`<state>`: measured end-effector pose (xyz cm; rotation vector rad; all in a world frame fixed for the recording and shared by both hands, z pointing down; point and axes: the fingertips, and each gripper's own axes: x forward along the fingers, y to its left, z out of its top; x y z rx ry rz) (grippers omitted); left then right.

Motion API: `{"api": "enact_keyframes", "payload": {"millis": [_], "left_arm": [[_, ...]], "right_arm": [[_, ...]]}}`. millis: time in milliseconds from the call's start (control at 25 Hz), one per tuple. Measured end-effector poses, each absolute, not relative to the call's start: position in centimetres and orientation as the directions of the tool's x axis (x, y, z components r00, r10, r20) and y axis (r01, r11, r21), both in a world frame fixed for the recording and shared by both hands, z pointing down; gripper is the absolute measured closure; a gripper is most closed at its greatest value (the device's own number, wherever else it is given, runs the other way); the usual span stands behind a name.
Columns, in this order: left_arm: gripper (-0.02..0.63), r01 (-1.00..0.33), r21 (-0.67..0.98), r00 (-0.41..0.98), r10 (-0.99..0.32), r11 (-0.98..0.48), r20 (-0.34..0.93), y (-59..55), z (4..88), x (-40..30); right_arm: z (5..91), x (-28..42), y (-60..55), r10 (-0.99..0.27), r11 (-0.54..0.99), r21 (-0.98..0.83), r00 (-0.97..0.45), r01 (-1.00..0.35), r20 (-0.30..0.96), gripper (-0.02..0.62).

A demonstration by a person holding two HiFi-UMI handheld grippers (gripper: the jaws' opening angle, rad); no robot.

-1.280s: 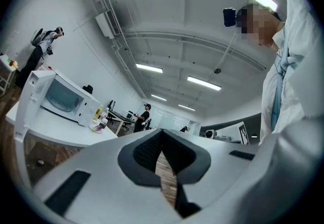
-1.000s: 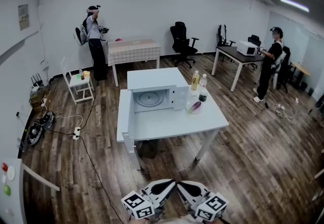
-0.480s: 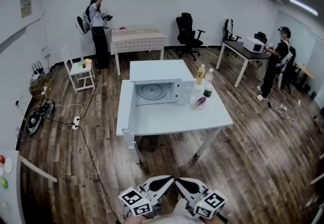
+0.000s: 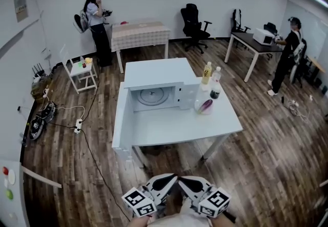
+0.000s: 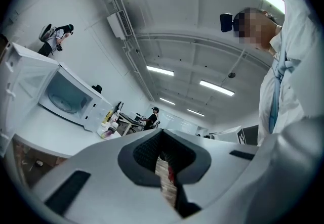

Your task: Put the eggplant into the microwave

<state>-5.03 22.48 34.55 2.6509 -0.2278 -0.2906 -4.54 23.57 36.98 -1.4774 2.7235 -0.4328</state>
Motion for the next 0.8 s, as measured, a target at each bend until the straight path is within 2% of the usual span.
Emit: {"api": "enact_keyframes", "payload": {"millis": [560, 800], "left_arm": [[0.604, -0.15, 0.455, 0.946, -0.262, -0.877, -0.192, 10.2, 31.7, 7.9], [0.604, -0.203, 0.445, 0.931, -0.312, -0.872, -0.187, 6.9, 31.5, 10.5]], "right_arm": [[34.2, 8.4, 11.3, -0.782, 0.576, -0.221, -0.61, -0.787, 0.132, 0.562], [33.9, 11.3, 7.8, -0.745, 0.624, -0.22, -0.656, -0.75, 0.121, 0.562]]}}
